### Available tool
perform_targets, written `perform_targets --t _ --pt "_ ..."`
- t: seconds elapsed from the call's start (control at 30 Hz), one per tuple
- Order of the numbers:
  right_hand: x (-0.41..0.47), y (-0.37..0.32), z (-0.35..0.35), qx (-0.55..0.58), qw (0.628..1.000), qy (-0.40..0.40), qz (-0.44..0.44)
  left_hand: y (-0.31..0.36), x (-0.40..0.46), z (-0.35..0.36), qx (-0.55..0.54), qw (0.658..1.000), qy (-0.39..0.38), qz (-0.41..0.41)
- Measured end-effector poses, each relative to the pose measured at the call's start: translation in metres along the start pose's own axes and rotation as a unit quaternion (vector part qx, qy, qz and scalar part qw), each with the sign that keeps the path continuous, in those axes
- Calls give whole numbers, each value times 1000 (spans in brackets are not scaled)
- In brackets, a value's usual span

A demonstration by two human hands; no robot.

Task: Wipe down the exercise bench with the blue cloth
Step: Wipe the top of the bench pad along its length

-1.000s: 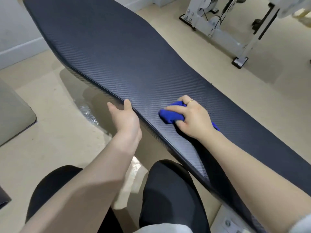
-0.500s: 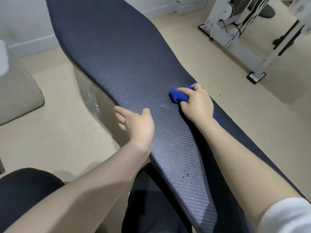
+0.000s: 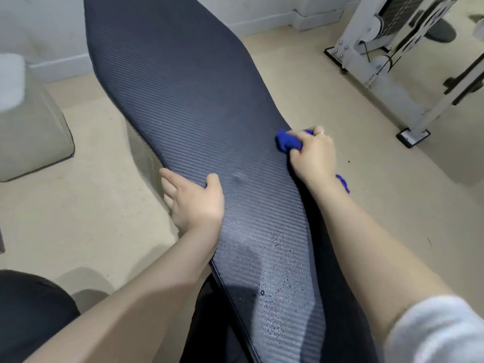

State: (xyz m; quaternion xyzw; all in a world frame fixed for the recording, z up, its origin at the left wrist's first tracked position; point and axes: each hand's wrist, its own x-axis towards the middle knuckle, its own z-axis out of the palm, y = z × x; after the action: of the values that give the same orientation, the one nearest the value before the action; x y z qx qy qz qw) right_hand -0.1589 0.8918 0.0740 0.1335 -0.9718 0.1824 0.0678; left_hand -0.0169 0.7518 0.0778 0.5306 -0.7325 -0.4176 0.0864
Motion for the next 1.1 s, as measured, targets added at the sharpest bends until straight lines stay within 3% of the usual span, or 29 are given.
perform_targets --t 0.1,0.27,0.5,0.7,0.8,0.93,1.0,1.1 --pt "15 7 -1 19 1000 -17 5 2 1 2 11 1000 16 2" --pt "-52 12 -18 73 995 -48 -49 2 -2 2 17 1000 15 1" --pt "-4 2 -5 30 999 -30 -13 2 0 4 6 1000 25 0" --pt "-106 -27 -22 66 968 -113 -214 1 -1 -1 -36 999 0 -5" --pt "-91 -25 -17 59 966 -122 -220 0 0 -3 -117 993 -4 -17" --pt "-50 -36 -7 3 995 -65 -70 0 1 -10 -293 955 -31 -39" --pt "-70 -53 -8 -1 990 -87 -113 -4 6 -12 -354 932 -60 -55" --pt "-128 -71 -13 21 959 -120 -254 -23 25 -2 -406 903 -114 -85"
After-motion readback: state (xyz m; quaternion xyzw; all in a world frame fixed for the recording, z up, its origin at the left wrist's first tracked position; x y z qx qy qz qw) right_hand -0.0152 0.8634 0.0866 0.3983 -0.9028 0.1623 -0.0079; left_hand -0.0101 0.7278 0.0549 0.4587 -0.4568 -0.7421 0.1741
